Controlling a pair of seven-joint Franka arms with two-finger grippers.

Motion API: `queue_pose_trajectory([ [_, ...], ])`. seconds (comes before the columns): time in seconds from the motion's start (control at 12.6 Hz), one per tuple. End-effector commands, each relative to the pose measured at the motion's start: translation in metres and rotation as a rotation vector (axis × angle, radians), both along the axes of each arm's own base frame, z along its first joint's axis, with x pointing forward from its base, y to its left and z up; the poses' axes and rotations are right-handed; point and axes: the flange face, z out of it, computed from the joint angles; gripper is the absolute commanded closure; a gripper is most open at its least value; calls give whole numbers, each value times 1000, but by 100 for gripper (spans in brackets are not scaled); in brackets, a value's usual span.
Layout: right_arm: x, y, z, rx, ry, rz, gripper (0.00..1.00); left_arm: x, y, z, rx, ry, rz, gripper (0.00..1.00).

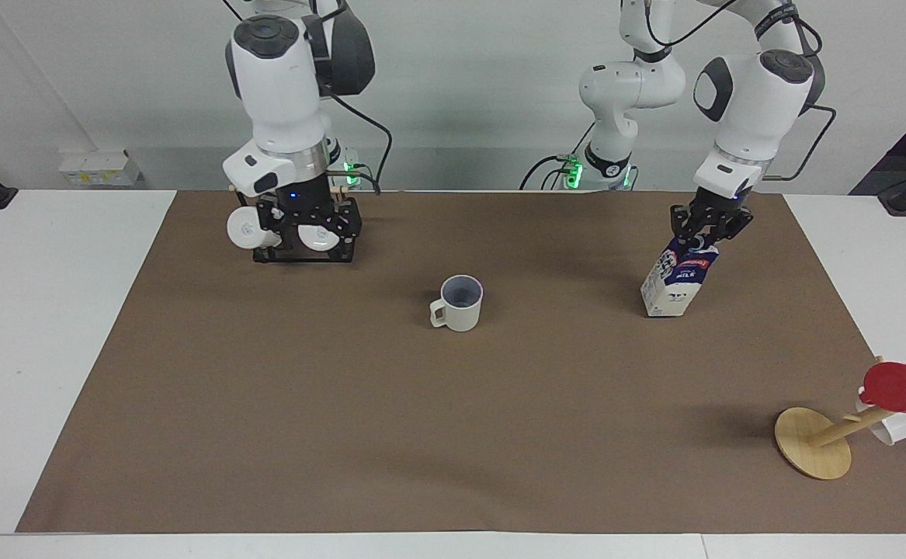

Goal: Place cup and milk on table
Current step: 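Set the mug down mid-table and withdraw the right gripper, then carry the milk carton with the left gripper beside the white mug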

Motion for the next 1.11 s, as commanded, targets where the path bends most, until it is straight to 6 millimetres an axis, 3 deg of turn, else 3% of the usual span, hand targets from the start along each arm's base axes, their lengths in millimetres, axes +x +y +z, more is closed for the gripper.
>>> queue_pose_trajectory([
  [0.0, -11, -39, 18, 23, 13, 21, 0, 4, -33, 11, -20, 31, 27, 65],
  [0.24, -16, -83, 40, 18, 29, 38, 0, -4, -84, 14, -45, 23, 58, 67],
  [0.48, -22, -125, 54, 21, 43, 16, 0, -7, -109, 14, -58, 10, 63, 68],
  [0.55, -25, -134, 71, 26, 39, 3, 0, -7, -125, 10, -68, 8, 78, 68],
  [0.79, -37, -154, 112, 24, 34, -38, 0, -4, -211, 9, -123, -9, 135, 71],
  [0.95, -40, -161, 120, 24, 17, -51, 0, -2, -243, 7, -136, -7, 137, 71],
  [1.03, -42, -155, 121, 22, 16, -42, 0, 0, -246, 4, -134, -8, 131, 71],
])
